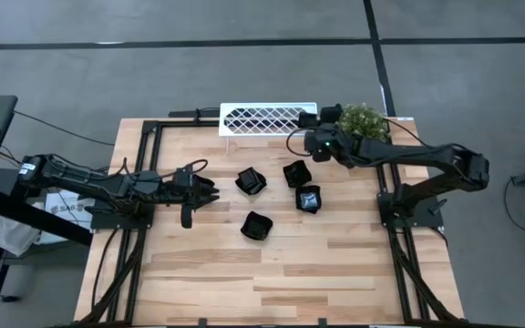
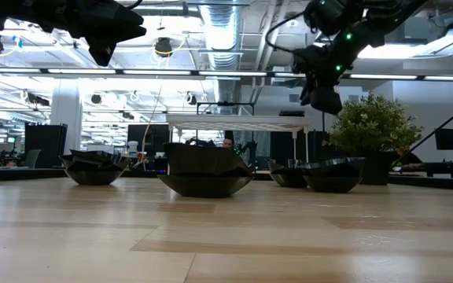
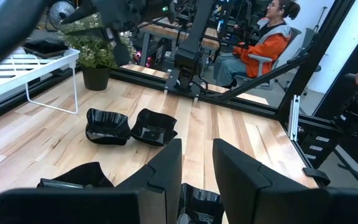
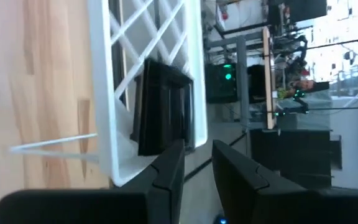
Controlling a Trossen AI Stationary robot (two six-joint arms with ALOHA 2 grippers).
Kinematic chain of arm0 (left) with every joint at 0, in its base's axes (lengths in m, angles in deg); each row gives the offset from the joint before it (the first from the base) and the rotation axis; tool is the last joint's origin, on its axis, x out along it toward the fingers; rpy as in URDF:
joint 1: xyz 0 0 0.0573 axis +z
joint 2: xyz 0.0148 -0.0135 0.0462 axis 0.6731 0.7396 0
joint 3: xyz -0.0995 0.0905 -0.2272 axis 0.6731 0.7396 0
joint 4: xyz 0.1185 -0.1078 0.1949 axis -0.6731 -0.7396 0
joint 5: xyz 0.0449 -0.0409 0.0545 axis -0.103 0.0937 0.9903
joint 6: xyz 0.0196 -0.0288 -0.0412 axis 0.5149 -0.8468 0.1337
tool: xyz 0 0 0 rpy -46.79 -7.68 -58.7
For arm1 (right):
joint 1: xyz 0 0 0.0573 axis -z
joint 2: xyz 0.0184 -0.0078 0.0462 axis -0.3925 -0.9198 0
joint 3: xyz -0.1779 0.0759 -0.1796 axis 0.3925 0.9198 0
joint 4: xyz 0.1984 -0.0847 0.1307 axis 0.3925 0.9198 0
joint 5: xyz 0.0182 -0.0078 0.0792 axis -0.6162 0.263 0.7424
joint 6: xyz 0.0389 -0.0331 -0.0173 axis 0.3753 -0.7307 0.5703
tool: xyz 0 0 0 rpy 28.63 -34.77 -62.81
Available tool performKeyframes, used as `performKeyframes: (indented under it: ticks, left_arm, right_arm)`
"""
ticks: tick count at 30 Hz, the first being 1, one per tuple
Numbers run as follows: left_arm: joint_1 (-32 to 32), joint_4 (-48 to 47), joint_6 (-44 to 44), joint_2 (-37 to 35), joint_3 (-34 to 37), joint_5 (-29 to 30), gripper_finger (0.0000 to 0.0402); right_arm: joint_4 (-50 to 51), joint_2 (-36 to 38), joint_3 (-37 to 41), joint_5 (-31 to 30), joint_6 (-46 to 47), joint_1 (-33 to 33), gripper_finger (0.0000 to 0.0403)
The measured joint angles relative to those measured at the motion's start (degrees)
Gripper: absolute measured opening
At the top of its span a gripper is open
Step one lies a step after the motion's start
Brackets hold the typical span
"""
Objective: Pick & Place Mini shaped plates
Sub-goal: Stack the black square plate on top of the black square plate on the shelf
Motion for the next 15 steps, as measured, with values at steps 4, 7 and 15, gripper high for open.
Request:
performKeyframes:
  ticks: [4,7,15]
  left_arm:
    - [-0.01,0.00,0.00,0.00,0.00,-0.01,0.0093]
    - [-0.01,0.00,0.00,0.00,0.00,0.00,0.0093]
    - [-0.01,0.43,0.00,2.28,0.01,0.31,0.0093]
  right_arm:
    - [0.14,2.48,0.00,0.12,0.82,-1.59,0.0077]
    - [0.39,5.07,0.00,0.11,2.22,-3.15,0.0077]
    - [2.42,10.07,-0.02,7.38,14.36,-12.35,0.0077]
